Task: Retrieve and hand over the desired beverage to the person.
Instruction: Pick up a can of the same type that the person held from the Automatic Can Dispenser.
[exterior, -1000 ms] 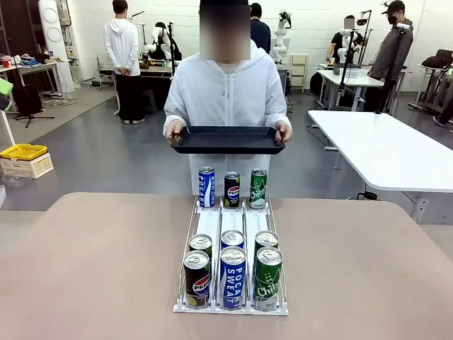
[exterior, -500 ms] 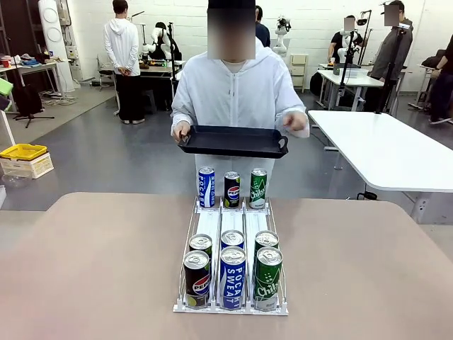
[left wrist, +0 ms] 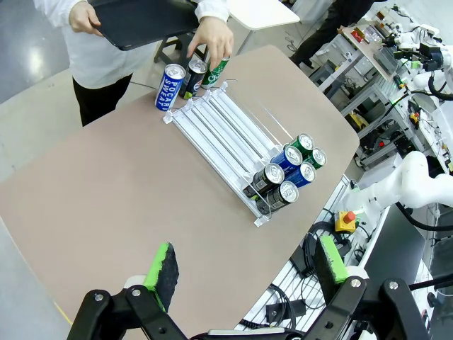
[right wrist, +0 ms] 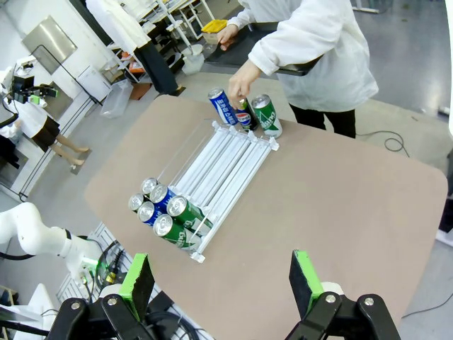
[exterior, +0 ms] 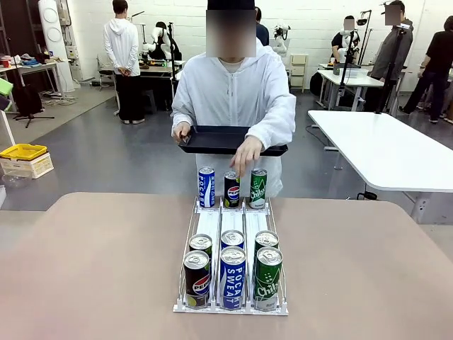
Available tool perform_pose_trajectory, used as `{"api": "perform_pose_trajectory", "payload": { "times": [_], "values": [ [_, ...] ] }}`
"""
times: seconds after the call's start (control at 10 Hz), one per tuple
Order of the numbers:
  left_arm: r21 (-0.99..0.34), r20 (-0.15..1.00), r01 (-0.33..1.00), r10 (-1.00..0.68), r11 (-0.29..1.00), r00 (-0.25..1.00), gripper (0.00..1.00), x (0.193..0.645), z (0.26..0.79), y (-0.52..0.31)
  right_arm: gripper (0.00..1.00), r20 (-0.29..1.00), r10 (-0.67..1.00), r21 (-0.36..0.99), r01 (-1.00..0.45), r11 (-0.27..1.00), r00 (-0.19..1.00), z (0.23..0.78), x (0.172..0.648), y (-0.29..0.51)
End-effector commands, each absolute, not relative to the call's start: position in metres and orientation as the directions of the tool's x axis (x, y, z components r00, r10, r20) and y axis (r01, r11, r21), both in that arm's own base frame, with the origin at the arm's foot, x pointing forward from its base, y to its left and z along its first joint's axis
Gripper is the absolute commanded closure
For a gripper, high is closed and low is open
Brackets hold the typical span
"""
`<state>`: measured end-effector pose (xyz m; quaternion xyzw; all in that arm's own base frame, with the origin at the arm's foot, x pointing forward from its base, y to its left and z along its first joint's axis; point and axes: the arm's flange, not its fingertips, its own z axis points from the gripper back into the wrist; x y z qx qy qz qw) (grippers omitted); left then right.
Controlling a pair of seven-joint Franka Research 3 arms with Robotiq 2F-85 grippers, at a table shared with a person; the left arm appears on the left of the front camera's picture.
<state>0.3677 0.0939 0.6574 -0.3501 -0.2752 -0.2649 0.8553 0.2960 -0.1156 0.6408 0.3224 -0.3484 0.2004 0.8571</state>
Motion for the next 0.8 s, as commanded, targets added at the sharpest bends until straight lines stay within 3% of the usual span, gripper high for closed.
{"api": "perform_pose_trajectory", "payload": {
  "times": [0.0,0.7],
  "values": [
    [-0.448,0.672,0.665,-0.266,0.597,0.691,0.0,0.3685,0.6576,0.0953,0.0,0.74,0.112,0.42,-0.586,0.693,0.663,0.6413,0.2986,-0.1149],
    [-0.448,0.672,0.665,-0.266,0.597,0.691,0.0,0.3685,0.6576,0.0953,0.0,0.74,0.112,0.42,-0.586,0.693,0.663,0.6413,0.2986,-0.1149]
  ]
}}
